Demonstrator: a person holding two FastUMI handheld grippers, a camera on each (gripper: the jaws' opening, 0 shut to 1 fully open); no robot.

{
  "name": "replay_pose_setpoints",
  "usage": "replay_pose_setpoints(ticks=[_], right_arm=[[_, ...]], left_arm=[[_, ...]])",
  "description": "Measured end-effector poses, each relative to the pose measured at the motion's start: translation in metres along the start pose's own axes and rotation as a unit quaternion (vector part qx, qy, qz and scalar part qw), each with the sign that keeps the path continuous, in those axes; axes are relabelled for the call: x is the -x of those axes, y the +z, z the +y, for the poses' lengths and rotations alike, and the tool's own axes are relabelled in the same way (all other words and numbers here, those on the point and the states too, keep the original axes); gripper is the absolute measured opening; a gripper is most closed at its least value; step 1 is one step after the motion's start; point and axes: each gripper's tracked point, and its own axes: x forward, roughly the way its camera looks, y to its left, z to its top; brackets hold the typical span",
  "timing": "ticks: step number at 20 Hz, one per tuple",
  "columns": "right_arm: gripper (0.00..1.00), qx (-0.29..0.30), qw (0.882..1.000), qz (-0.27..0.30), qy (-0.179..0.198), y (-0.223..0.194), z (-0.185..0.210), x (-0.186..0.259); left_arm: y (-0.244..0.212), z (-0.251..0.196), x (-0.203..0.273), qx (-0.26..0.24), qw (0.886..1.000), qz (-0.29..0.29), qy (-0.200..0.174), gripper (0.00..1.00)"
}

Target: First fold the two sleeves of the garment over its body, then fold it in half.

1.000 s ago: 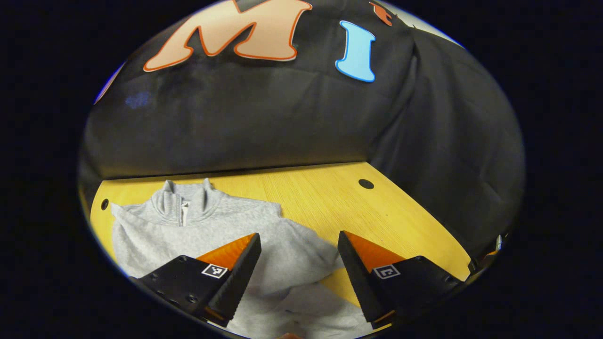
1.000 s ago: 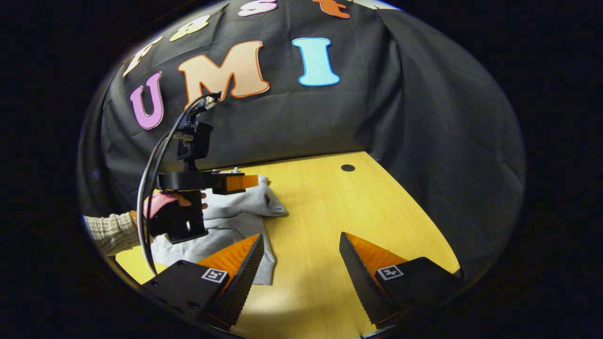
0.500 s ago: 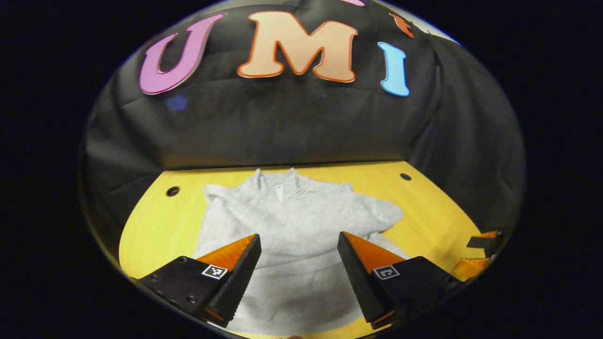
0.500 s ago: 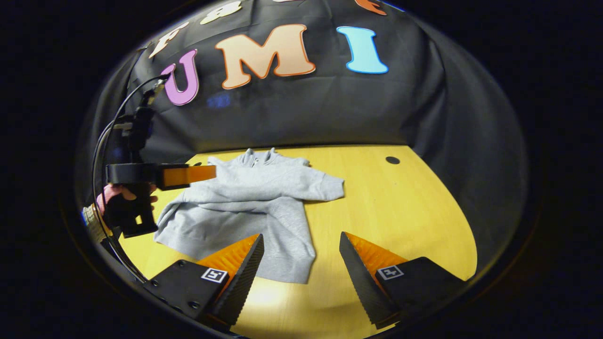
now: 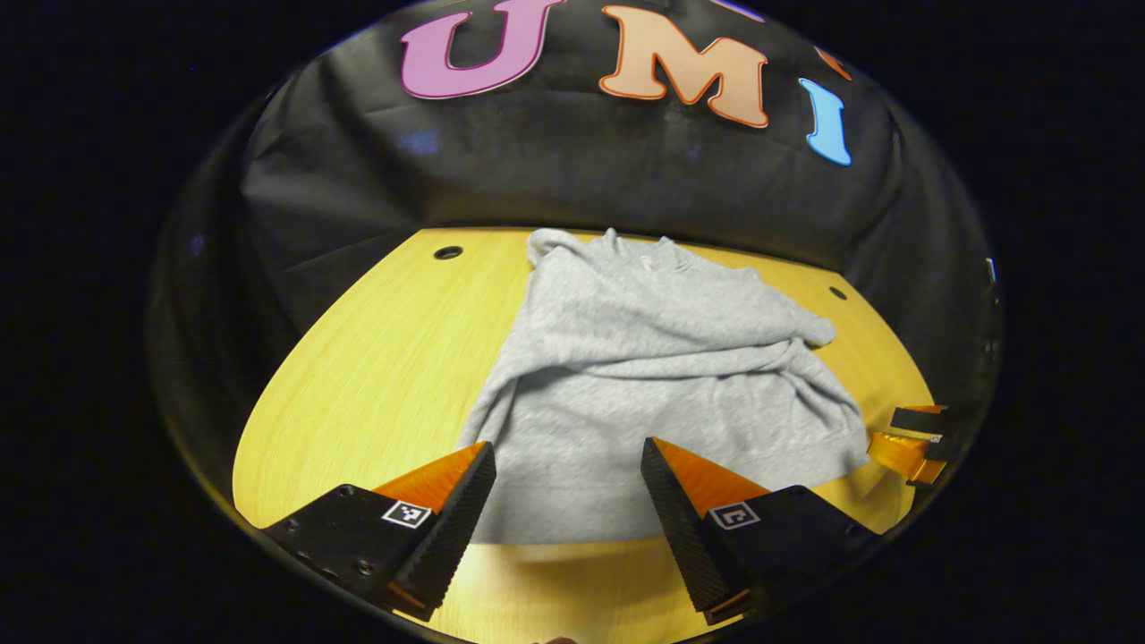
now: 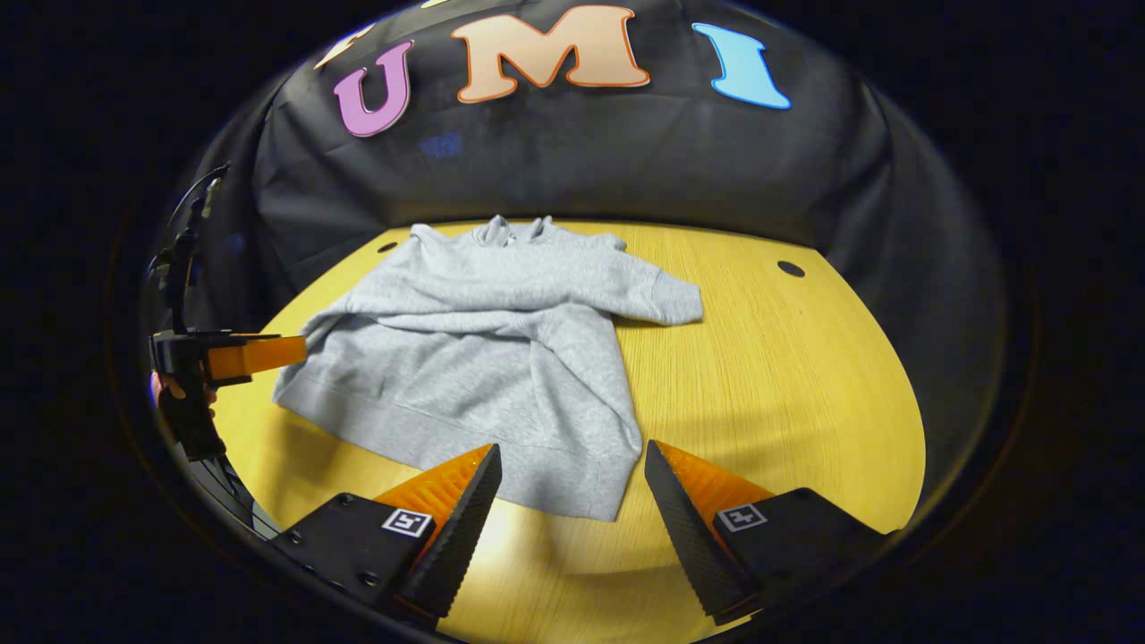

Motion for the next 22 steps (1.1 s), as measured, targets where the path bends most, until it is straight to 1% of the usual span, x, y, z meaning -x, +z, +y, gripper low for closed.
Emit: replay_pose_setpoints(ticks=[3, 6, 9, 10, 12, 15, 16, 17, 18, 20, 21, 22], right_arm=[[0.99, 0.001, 1.0, 0.021, 0.0, -0.015, -0.001, -0.011], [0.99, 0.006, 0.999, 0.034, 0.001, -0.024, 0.002, -0.019], [0.98, 0.008, 0.999, 0.045, 0.0, -0.032, 0.003, -0.024], [0.99, 0.007, 0.999, 0.042, -0.002, -0.03, 0.003, -0.024], [0.99, 0.009, 0.999, 0.039, -0.001, -0.03, 0.002, -0.025], [0.98, 0.009, 0.999, 0.035, 0.002, -0.03, 0.003, -0.026], [0.95, 0.007, 0.999, 0.037, 0.002, -0.03, 0.004, -0.025], [0.9, 0.007, 0.999, 0.034, 0.002, -0.029, 0.004, -0.025], [0.88, 0.008, 0.999, 0.035, 0.006, -0.03, 0.006, -0.026], [0.56, 0.001, 0.999, 0.035, 0.003, -0.029, 0.007, -0.026], [0.55, 0.0, 0.999, 0.035, 0.004, -0.029, 0.008, -0.026], [0.55, -0.01, 0.999, 0.038, 0.011, -0.029, 0.013, -0.027]], left_arm=[[-0.032, 0.007, -0.001, 0.001, 1.0, 0.027, 0.009, 0.96], [-0.052, 0.009, -0.003, 0.008, 0.999, 0.043, 0.011, 0.96], [-0.061, 0.017, -0.009, -0.001, 0.998, 0.052, 0.021, 0.96], [-0.059, 0.016, -0.01, -0.005, 0.999, 0.05, 0.021, 0.95], [-0.06, 0.015, -0.012, -0.012, 0.999, 0.049, 0.018, 0.94], [-0.061, 0.014, -0.013, -0.004, 0.999, 0.047, 0.016, 0.94], [-0.061, 0.014, -0.013, -0.003, 0.999, 0.043, 0.016, 0.93], [-0.063, 0.013, -0.012, -0.006, 0.999, 0.044, 0.015, 0.94], [-0.061, 0.011, -0.015, -0.011, 0.999, 0.045, 0.011, 0.86], [-0.059, 0.007, -0.017, -0.019, 0.999, 0.048, -0.005, 0.73], [-0.057, 0.006, -0.02, -0.02, 0.999, 0.045, -0.011, 0.66], [-0.055, 0.004, -0.021, -0.018, 0.999, 0.045, -0.016, 0.49]])
